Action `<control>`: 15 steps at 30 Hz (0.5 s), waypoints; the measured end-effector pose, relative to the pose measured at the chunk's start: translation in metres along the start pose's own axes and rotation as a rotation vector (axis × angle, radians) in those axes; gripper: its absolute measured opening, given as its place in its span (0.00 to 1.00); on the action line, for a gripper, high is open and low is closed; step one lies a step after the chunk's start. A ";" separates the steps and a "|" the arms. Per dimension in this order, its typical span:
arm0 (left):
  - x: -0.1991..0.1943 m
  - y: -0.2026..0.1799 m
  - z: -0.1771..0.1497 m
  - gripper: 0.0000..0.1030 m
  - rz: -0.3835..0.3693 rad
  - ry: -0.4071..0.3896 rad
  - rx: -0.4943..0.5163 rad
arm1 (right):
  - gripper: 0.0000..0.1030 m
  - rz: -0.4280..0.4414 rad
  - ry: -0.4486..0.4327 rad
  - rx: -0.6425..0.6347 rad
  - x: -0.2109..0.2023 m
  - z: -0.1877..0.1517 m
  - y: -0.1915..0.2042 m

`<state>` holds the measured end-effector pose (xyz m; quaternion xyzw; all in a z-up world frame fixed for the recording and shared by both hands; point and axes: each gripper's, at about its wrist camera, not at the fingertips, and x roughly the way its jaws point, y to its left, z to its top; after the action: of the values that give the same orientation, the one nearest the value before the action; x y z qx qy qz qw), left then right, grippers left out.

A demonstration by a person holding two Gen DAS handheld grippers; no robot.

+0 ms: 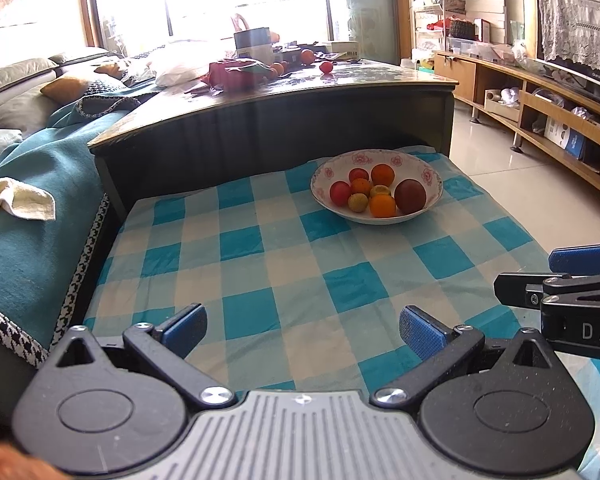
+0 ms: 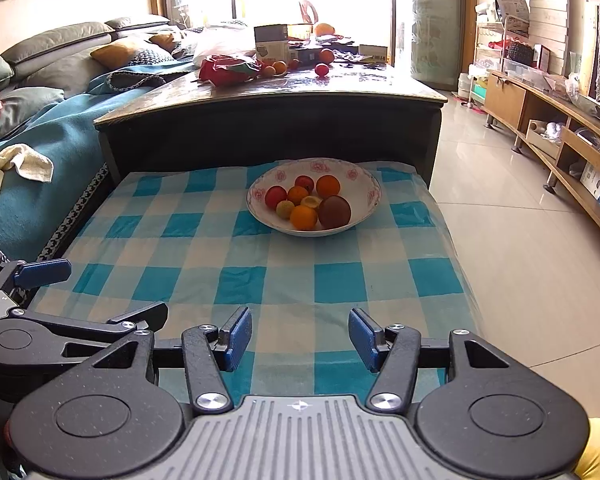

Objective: Organize fruits

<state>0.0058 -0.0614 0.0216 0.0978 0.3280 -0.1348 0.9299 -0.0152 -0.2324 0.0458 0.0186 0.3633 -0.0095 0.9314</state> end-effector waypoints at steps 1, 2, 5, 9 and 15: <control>-0.001 0.000 0.000 1.00 0.000 0.000 0.001 | 0.48 -0.002 0.001 0.000 0.000 -0.001 0.000; -0.001 0.000 0.000 1.00 -0.001 -0.001 0.001 | 0.48 -0.002 0.000 0.001 -0.001 -0.001 0.000; -0.001 0.000 -0.001 1.00 -0.001 0.000 0.002 | 0.48 -0.003 0.000 0.002 -0.002 -0.002 0.000; -0.003 -0.001 -0.003 1.00 0.000 0.001 0.007 | 0.48 -0.002 0.002 0.001 -0.002 -0.002 0.000; -0.003 -0.002 -0.005 1.00 0.002 0.005 0.010 | 0.48 -0.004 0.004 -0.002 -0.002 -0.004 0.000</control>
<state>0.0002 -0.0609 0.0200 0.1030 0.3295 -0.1353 0.9287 -0.0197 -0.2320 0.0444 0.0171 0.3653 -0.0112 0.9307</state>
